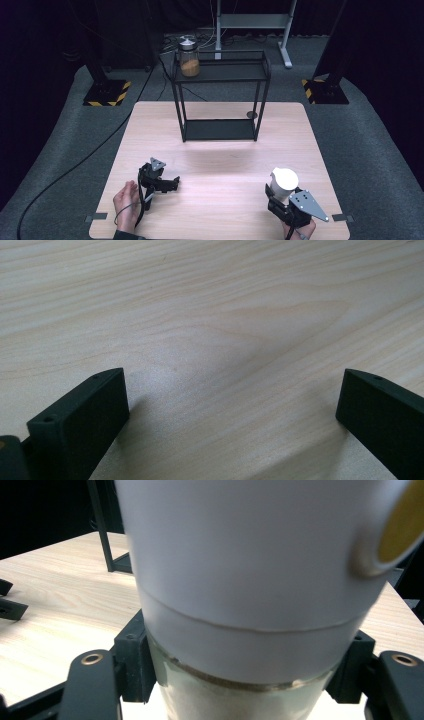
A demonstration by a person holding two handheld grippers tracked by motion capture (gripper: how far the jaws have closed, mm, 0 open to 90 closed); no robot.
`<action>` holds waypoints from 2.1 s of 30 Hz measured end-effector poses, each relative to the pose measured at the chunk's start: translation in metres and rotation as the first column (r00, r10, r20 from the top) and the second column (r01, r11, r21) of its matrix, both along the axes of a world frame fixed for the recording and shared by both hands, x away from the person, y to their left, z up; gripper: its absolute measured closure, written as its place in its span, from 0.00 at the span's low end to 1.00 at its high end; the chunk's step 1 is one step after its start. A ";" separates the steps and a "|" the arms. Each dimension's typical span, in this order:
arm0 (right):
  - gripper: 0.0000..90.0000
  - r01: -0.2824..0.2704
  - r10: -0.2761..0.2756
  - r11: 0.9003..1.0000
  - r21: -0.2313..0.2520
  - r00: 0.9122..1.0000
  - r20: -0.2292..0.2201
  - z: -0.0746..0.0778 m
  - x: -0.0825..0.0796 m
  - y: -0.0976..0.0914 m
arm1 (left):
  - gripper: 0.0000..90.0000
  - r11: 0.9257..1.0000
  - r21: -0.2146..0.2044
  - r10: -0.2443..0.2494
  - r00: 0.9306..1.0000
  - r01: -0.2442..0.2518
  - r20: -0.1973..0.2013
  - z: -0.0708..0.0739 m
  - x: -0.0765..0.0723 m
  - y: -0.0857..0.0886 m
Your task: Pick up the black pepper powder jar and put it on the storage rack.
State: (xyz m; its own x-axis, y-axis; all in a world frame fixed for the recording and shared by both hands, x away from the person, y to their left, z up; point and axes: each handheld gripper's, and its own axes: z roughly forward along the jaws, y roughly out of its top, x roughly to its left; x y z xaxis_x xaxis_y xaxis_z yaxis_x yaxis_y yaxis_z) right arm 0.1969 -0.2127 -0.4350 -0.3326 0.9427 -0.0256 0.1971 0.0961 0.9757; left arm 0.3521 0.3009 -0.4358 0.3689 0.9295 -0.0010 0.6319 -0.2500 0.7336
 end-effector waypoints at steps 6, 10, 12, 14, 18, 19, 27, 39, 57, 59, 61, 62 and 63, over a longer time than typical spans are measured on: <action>0.33 -0.006 0.006 1.000 -0.004 1.000 -0.002 0.003 0.003 0.001 | 0.00 1.000 -0.001 0.000 1.000 0.000 0.000 0.000 0.000 0.000; 0.33 -0.008 0.008 1.000 -0.004 1.000 -0.003 0.005 0.006 0.002 | 0.00 1.000 -0.001 0.001 1.000 -0.001 0.001 0.000 0.000 0.000; 0.33 -0.009 0.009 1.000 -0.002 1.000 -0.001 0.007 0.007 0.002 | 0.00 1.000 -0.001 0.001 1.000 -0.001 0.001 0.000 0.000 0.000; 0.33 -0.010 0.010 1.000 -0.003 1.000 0.000 0.008 0.008 0.002 | 0.00 1.000 -0.001 0.001 1.000 -0.001 0.001 0.000 0.000 0.000; 0.33 -0.013 0.013 1.000 -0.004 1.000 -0.001 0.014 0.014 0.003 | 0.00 1.000 -0.001 0.001 1.000 -0.001 0.002 0.000 0.000 0.000; 0.33 -0.015 0.015 1.000 -0.005 1.000 0.000 0.015 0.015 0.003 | 0.00 1.000 -0.001 0.001 1.000 -0.001 0.002 0.000 0.000 0.000; 0.33 -0.028 0.028 0.999 -0.017 1.000 0.004 0.029 0.026 0.003 | 0.00 1.000 -0.001 0.001 1.000 -0.001 0.002 0.000 0.000 0.000; 0.33 -0.042 0.042 0.999 -0.025 0.999 0.009 0.045 0.045 0.002 | 0.00 1.000 -0.001 0.001 1.000 -0.001 0.000 0.000 0.000 0.000; 0.33 -0.046 0.047 0.999 -0.023 0.999 0.016 0.061 0.062 0.000 | 0.00 1.000 0.002 -0.002 1.000 0.002 0.000 0.000 0.001 0.000; 0.33 -0.047 0.047 0.999 -0.022 0.999 0.019 0.064 0.065 0.000 | 0.00 1.000 0.003 -0.001 1.000 0.001 0.000 0.000 0.001 0.000; 0.33 -0.048 0.049 0.999 -0.021 0.999 0.022 0.066 0.067 0.000 | 0.00 1.000 -0.001 0.006 1.000 -0.006 0.002 0.000 0.000 -0.001; 0.33 -0.050 0.050 0.999 -0.022 0.998 0.022 0.067 0.068 0.000 | 0.00 1.000 0.002 0.005 1.000 -0.005 0.000 0.000 0.000 -0.001; 0.33 -0.050 0.051 0.998 -0.022 0.998 0.023 0.068 0.068 0.000 | 0.00 1.000 0.002 0.007 1.000 -0.007 0.001 0.000 0.000 -0.002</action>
State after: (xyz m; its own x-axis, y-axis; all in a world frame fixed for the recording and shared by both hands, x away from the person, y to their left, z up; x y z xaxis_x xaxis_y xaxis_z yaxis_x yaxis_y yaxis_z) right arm 0.2651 -0.2124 -0.3673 -0.3787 0.9240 -0.0541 0.1687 0.1264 0.9775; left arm 0.3520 0.2993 -0.4358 0.3628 0.9319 0.0007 0.6332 -0.2471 0.7335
